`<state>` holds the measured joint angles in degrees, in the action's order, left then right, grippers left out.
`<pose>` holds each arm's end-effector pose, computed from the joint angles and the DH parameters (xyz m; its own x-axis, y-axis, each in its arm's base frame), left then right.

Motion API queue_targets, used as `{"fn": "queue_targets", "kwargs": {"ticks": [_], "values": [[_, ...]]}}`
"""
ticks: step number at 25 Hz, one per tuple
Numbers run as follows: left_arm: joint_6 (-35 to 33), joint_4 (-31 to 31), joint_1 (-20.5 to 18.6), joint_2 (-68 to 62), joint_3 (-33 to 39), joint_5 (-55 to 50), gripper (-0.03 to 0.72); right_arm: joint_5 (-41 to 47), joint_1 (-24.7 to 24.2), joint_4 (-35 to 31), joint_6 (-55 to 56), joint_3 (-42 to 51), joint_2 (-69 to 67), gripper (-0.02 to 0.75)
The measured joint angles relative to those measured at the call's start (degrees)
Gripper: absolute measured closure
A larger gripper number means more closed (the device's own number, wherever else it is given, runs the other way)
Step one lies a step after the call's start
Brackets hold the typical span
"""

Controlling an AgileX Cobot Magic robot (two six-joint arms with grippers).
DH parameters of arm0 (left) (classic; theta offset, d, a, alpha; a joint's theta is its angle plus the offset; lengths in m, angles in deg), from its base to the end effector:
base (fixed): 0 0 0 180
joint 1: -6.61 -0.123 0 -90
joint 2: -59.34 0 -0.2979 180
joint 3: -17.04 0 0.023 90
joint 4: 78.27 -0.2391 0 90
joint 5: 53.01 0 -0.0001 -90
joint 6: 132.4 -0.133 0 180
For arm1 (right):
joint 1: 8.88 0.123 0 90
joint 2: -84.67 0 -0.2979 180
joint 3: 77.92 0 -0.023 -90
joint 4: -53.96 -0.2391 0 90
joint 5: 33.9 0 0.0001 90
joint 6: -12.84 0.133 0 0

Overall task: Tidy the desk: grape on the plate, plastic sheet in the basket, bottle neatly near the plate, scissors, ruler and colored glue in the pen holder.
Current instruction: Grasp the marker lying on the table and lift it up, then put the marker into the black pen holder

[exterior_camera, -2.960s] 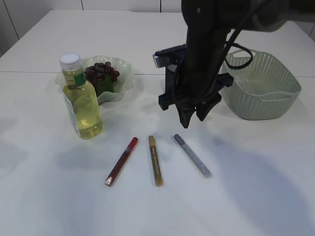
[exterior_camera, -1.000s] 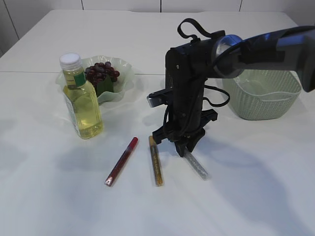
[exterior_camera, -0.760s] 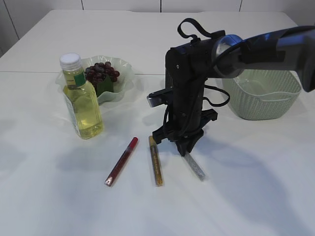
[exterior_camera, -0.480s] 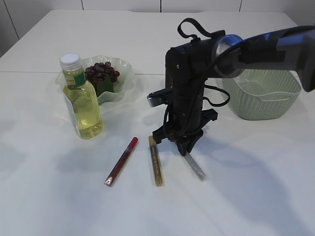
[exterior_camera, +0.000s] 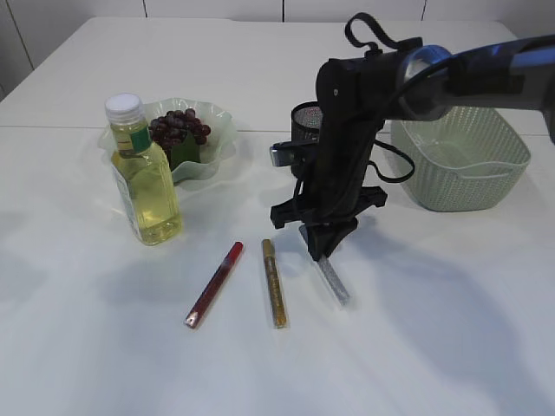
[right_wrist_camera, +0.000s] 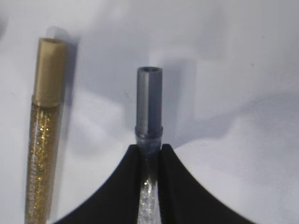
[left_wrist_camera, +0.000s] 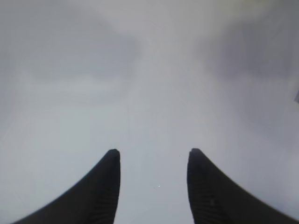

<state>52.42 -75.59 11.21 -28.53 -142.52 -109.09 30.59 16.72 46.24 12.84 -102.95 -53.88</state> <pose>0.2576 -0.0259 0.2394 -0.9640 -0.0327 -0.2638 -0.0156 0.9976 -0.0668 0.4049 0.2119 0.1139 -0.9249 -0.3790 -0.0311 -0.3798 0.9168 0.1232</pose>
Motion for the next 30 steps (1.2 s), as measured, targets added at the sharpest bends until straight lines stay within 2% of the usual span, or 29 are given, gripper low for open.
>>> {"fn": "queue_targets", "kwargs": {"ticks": [5, 13, 16, 19, 25, 30], "values": [[0.0, 0.0, 0.0, 0.0, 0.0, 0.11, 0.354, 0.72, -3.93, -6.59, -3.74, -2.95, 1.25, 0.636], [0.0, 0.0, 0.0, 0.0, 0.0, 0.23, 0.357, -0.41, -12.05, -25.87, -14.14, -12.59, 2.14, 0.636], [0.0, 0.0, 0.0, 0.0, 0.0, 0.01, 0.357, -4.68, -14.03, -30.5, -18.27, -15.87, 2.14, 0.636], [0.0, 0.0, 0.0, 0.0, 0.0, 0.01, 0.358, -10.91, -14.89, -31.92, -22.0, -17.65, 2.14, 0.636], [0.0, 0.0, 0.0, 0.0, 0.0, 0.01, 0.357, -24.65, -14.86, -36.53, -32.39, -17.8, 2.14, 0.636], [0.0, 0.0, 0.0, 0.0, 0.0, -0.04, 0.358, -31.3, -14.86, -41.67, -41.66, -17.8, 1.76, 0.636]]}}
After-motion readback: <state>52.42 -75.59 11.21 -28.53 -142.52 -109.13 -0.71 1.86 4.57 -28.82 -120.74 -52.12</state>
